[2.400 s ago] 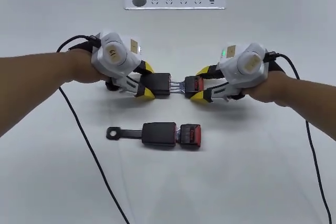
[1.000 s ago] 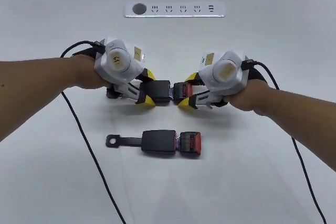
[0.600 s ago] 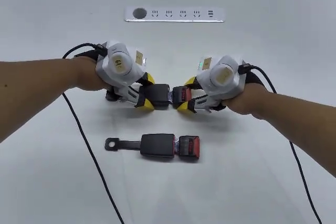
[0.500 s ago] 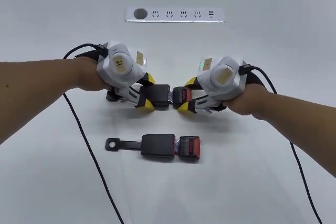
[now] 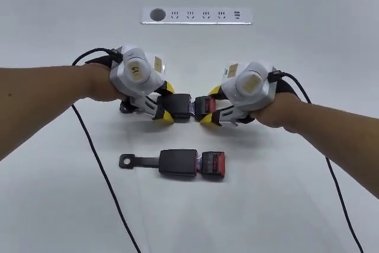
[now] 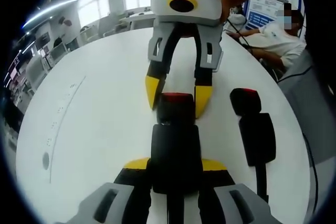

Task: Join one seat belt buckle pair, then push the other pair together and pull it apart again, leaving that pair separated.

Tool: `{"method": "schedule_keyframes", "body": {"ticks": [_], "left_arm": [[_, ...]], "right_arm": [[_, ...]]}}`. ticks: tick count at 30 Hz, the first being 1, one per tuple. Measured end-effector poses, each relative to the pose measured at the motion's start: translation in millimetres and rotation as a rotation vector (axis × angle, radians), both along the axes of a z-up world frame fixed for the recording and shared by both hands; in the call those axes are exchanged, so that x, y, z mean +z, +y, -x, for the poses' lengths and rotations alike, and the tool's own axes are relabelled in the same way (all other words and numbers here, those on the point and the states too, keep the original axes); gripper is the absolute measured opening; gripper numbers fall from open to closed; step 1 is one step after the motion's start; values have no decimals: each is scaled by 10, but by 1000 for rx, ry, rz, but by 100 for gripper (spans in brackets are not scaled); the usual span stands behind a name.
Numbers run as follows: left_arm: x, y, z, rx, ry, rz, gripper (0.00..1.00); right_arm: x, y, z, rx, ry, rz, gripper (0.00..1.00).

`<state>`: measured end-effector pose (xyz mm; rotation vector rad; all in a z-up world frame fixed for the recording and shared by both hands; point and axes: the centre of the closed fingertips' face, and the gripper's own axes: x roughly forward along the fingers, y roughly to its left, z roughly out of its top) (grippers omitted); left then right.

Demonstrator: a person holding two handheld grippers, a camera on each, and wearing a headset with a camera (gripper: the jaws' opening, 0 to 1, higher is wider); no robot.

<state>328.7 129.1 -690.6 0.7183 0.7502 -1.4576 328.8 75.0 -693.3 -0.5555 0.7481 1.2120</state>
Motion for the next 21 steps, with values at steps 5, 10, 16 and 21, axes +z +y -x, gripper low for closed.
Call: {"method": "schedule_keyframes", "body": {"ticks": [5, 10, 16, 21], "left_arm": [[5, -1, 7, -6, -1, -1, 35], [6, 0, 8, -6, 0, -2, 35], [7, 1, 5, -7, 0, 1, 34], [14, -1, 11, -5, 1, -2, 35]], "right_arm": [[0, -59, 7, 0, 1, 1, 34], [9, -80, 17, 6, 2, 3, 34], [19, -169, 57, 11, 6, -17, 34], [25, -251, 19, 11, 8, -23, 34]]}}
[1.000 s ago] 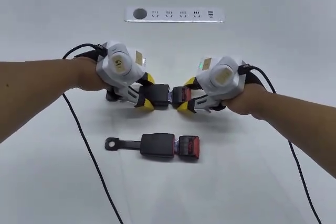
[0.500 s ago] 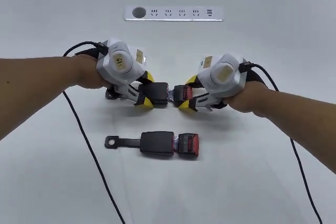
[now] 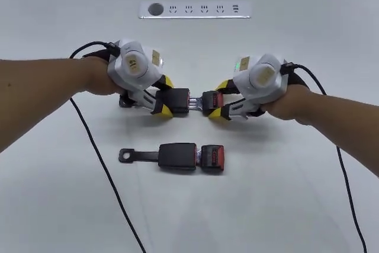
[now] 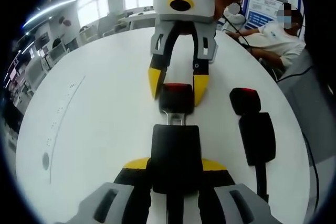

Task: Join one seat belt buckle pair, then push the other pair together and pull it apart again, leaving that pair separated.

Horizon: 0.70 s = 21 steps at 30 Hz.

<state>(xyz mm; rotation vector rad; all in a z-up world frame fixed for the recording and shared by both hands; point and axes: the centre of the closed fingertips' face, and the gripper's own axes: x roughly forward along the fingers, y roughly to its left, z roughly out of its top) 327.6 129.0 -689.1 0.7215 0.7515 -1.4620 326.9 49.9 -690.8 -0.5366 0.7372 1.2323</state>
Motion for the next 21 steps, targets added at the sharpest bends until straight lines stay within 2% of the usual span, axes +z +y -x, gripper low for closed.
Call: {"method": "schedule_keyframes", "body": {"ticks": [16, 21], "left_arm": [[6, -3, 6, 16, 4, -12, 35], [1, -1, 1, 18, 4, -14, 35]], "right_arm": [[24, -284, 37, -29, -2, -22, 34], [5, -450, 46, -45, 2, -24, 34]]}}
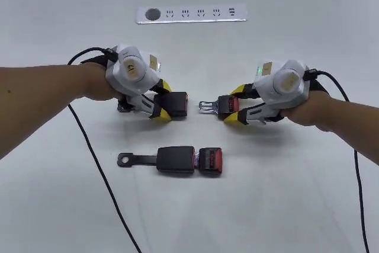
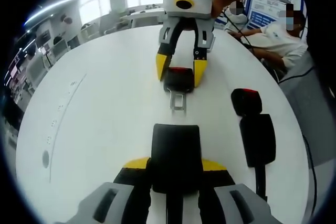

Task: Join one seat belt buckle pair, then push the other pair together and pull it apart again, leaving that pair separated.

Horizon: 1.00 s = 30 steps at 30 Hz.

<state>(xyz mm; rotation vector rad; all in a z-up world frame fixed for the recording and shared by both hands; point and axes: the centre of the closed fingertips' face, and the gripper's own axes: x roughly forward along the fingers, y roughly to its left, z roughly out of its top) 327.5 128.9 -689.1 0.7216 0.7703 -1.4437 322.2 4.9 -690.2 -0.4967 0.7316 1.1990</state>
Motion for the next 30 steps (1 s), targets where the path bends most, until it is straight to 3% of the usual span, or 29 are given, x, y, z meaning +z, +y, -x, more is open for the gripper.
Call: {"method": "schedule_keyframes", "body": {"ticks": [30], "left_arm": [[27, -16, 23, 8, 5, -7, 35]], "right_arm": [[-58, -622, 50, -38, 5, 9, 35]]}}
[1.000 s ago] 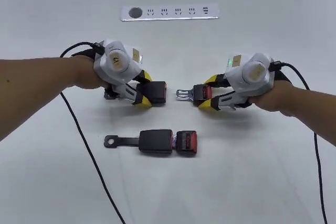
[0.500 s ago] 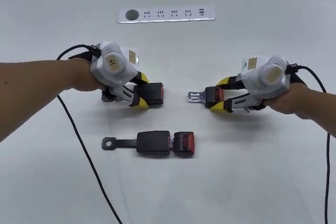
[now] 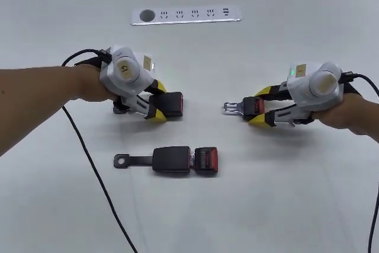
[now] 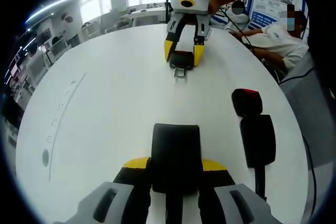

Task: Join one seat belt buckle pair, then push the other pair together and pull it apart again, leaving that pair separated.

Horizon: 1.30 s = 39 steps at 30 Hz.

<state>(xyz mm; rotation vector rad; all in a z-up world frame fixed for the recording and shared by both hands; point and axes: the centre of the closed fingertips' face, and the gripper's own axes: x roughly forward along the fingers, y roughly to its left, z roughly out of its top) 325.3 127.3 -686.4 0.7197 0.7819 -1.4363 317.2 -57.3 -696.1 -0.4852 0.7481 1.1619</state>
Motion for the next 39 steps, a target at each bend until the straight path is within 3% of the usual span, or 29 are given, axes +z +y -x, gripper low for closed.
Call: {"method": "schedule_keyframes", "body": {"ticks": [12, 24, 27, 28, 31, 32, 34, 38, 39], "left_arm": [[-15, 10, -15, 6, 5, 1, 35], [-8, -6, -8, 14, 1, 0, 36], [-1, -15, -2, 46, 1, -12, 40], [12, -22, 22, 87, 26, -7, 46], [93, -47, 16, 180, 65, 50, 66], [137, -41, -24, 224, 57, 81, 68], [183, 30, -63, 288, 39, 83, 70], [302, 87, -48, 386, 48, 147, 83], [364, 114, -43, 413, 27, 164, 83]], "right_arm": [[45, -138, 21, -28, 6, 10, 35], [40, -138, -9, -28, -2, 8, 36], [29, -149, -7, -29, -19, 36, 37], [39, -152, -23, -70, -17, 39, 39], [121, -101, -91, -140, -42, -23, 54], [185, -88, -98, -179, -53, -54, 58], [231, -82, -119, -225, -75, -78, 60], [356, -82, -116, -336, -113, -125, 65], [382, -90, -114, -357, -126, -128, 65]]}}
